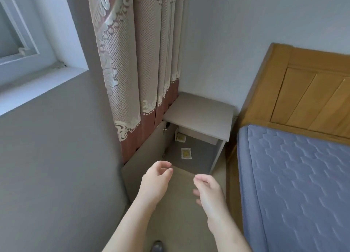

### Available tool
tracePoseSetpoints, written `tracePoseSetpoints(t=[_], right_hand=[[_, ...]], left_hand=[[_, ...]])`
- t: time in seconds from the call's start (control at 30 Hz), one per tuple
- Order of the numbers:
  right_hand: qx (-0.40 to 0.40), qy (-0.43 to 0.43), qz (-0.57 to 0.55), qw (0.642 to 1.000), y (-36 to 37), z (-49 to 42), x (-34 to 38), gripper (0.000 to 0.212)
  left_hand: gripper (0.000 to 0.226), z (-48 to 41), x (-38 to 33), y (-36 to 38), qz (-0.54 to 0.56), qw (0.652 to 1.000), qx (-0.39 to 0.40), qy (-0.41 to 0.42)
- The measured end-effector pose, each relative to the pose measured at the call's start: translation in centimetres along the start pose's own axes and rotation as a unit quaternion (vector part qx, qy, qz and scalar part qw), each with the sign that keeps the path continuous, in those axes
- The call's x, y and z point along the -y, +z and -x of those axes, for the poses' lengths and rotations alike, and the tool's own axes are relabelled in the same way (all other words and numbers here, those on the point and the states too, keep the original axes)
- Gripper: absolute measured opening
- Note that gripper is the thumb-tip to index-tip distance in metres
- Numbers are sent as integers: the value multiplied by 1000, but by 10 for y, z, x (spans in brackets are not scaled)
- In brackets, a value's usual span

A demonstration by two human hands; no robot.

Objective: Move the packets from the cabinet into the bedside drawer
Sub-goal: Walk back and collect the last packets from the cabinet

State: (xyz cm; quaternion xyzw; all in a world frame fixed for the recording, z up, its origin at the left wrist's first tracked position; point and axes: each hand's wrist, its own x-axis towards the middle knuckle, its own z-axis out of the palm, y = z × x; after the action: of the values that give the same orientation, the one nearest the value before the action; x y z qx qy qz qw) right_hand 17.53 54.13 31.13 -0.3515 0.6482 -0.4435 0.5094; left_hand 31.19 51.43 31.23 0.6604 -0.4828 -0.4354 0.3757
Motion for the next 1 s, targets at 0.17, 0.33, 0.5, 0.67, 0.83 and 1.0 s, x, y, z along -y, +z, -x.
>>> tracePoseSetpoints(t=[0.17, 0.33, 0.5, 0.67, 0.83, 1.0], right_hand=[[3, 21, 27, 999, 0, -96, 16, 8], [0, 29, 63, 998, 23, -213, 32, 8], [28, 45, 102, 993, 60, -331, 30, 10], [38, 96, 181, 978, 72, -449, -2, 8], [50, 116, 258, 958, 94, -570, -68, 18], [83, 113, 319, 937, 98, -664, -159, 21]], left_hand=[[11, -92, -12, 37, 4, 1000, 6, -9], [14, -214, -16, 66, -15, 1000, 27, -5], [20, -339, 7, 84, -52, 997, 45, -27], [17, -436, 40, 121, -88, 990, 81, -75], [19, -537, 102, 151, -130, 983, 90, -92], [22, -607, 194, 203, -183, 971, 124, -94]])
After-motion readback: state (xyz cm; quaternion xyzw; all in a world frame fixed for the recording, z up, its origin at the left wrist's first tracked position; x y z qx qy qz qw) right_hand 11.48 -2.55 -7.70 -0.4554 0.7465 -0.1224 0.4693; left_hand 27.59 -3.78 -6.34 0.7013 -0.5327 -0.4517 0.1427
